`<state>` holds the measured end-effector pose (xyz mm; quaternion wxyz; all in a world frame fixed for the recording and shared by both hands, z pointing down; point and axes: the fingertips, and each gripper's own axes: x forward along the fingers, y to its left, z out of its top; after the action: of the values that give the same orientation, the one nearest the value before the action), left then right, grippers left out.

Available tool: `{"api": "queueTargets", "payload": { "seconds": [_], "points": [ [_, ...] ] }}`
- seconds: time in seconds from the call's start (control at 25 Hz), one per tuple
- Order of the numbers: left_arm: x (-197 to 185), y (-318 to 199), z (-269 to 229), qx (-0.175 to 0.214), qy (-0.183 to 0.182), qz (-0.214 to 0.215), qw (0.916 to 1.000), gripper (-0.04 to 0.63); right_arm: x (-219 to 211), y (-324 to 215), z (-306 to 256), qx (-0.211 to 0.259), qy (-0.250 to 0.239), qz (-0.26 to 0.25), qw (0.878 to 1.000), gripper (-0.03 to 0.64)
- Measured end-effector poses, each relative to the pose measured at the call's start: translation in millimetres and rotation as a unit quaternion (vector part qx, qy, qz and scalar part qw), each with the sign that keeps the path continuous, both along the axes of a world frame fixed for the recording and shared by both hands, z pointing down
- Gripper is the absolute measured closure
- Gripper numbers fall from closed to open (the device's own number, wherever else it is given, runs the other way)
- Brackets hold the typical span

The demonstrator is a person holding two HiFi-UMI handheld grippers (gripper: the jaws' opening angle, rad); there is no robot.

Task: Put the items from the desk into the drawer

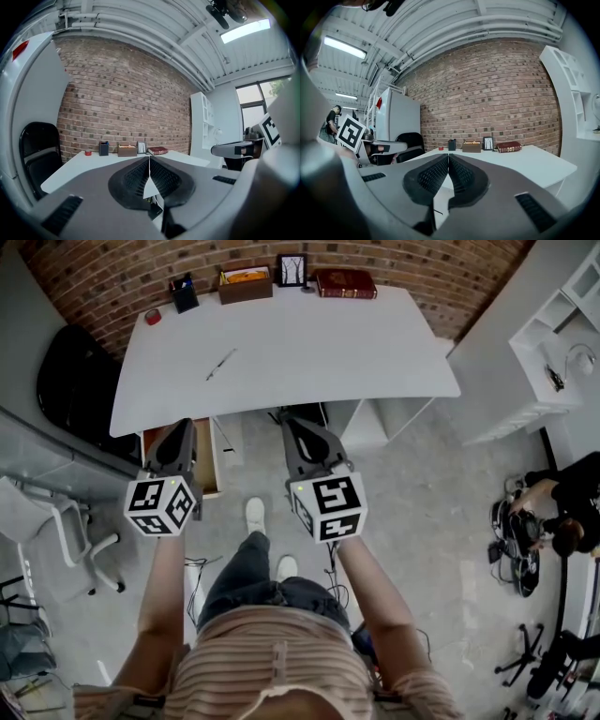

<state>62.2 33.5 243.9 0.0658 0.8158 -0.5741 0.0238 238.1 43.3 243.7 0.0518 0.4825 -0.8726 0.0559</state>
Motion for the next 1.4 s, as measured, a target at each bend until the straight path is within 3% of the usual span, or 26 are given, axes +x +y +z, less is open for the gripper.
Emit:
{"api": "queueTargets", "payload": {
  "seconds": [0.28, 0.68, 1.04, 1.4],
  "points": [
    [-21, -77, 19, -0.017, -0.006, 0.009, 0.9998, 0.585, -17, -67, 10, -0.012, 0.007, 0.009, 1.000, 0.600],
    [-52, -193, 67, -0.081, -0.031, 0.037, 0.9955, 0.584, -55, -166, 44, -0.068, 0.020, 0.024, 0.997, 0.600],
    [-56, -275, 116, -0.142, -0.054, 0.076, 0.9855, 0.583, -64, -228, 70, -0.110, 0.029, 0.052, 0.992, 0.600],
    [-45, -317, 155, -0.191, -0.082, 0.123, 0.9705, 0.521, -64, -263, 92, -0.140, 0.030, 0.074, 0.987, 0.600]
  ]
}}
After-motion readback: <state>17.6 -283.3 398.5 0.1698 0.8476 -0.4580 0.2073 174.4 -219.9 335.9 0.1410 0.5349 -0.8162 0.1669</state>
